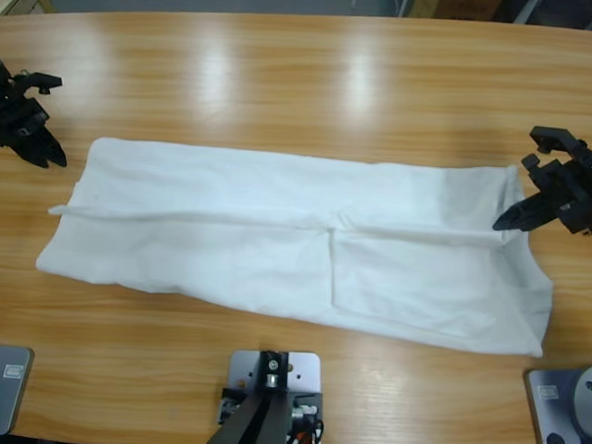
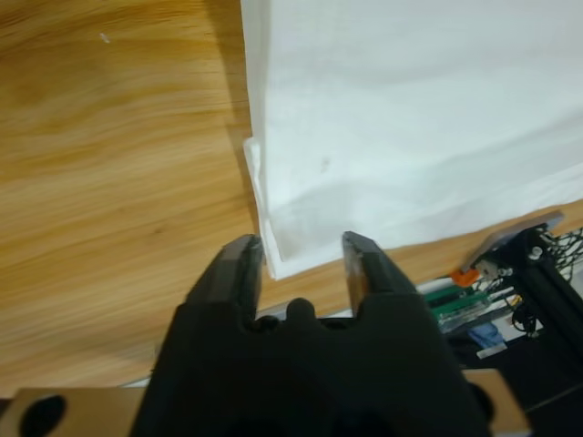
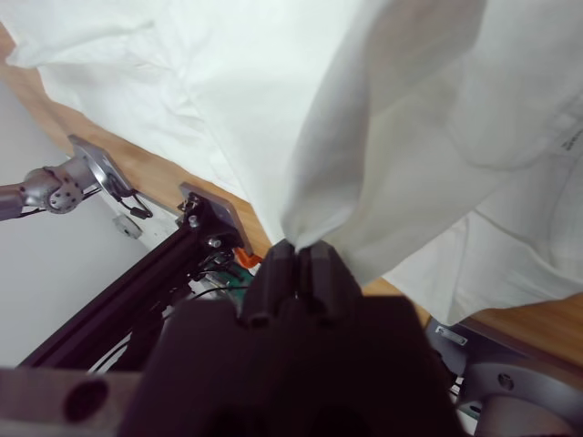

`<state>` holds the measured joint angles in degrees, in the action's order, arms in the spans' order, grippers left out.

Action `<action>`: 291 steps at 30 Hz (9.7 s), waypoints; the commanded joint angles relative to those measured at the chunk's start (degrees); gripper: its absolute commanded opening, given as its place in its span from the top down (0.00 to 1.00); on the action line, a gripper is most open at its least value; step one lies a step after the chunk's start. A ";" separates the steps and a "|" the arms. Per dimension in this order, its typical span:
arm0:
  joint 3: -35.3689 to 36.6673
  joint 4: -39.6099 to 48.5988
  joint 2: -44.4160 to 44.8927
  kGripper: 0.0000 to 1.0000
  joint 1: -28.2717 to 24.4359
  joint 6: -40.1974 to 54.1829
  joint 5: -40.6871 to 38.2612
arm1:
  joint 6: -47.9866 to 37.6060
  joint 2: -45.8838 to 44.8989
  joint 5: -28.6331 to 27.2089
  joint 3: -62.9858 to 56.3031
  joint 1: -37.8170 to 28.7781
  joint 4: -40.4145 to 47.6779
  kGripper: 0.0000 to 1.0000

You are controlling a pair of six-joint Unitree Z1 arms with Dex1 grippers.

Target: Fold clothes

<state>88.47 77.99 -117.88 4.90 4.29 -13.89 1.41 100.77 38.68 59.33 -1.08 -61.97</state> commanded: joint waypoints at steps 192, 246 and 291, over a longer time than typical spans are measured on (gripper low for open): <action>15.52 -26.13 -16.61 1.00 50.08 -29.95 1.83 | -21.69 -2.03 -28.49 -13.63 -25.46 33.18 1.00; 14.26 -32.74 -16.94 1.00 53.84 -47.18 -0.87 | -21.71 -3.30 -28.14 -13.98 -25.46 32.58 1.00; -33.27 -48.02 5.82 1.00 40.18 -45.95 6.76 | -19.46 2.78 -23.02 6.62 -34.42 29.11 1.00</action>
<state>60.54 31.92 -110.17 47.06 -41.51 -6.72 -18.96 93.86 15.80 56.97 -32.55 -29.03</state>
